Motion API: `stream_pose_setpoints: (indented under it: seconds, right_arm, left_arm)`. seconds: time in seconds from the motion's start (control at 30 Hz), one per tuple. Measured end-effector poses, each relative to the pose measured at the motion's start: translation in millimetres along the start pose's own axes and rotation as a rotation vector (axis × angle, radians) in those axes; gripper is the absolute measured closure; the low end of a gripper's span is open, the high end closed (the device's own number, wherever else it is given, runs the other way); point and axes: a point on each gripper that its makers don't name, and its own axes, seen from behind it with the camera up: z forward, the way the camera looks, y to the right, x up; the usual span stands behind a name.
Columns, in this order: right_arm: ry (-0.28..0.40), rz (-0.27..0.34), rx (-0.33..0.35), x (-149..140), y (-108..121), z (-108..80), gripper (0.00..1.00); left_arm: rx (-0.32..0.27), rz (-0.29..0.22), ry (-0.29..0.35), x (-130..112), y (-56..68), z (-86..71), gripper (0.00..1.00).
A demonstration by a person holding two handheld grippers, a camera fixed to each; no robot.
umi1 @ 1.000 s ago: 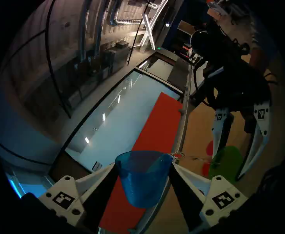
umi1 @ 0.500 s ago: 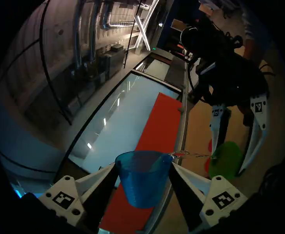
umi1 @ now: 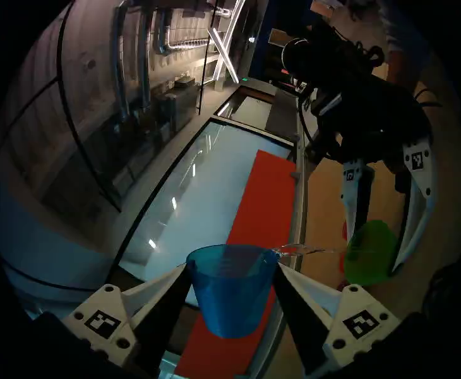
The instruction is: Pour water
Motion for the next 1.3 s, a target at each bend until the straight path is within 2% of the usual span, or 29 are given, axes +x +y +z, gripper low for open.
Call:
stream_pose_setpoints:
  seconds: [0.47,1.3]
  right_arm:
    - [0.008,-0.001,-0.005,3.8,2.9,-0.8,0.09]
    - [0.019,-0.006,-0.010,9.4,3.2,-1.1,0.09]
  left_arm:
    - [0.008,0.052,0.016,5.7,-11.6,0.4,0.14]
    - [0.000,0.135,0.031,11.2,-13.5,-1.7,0.14]
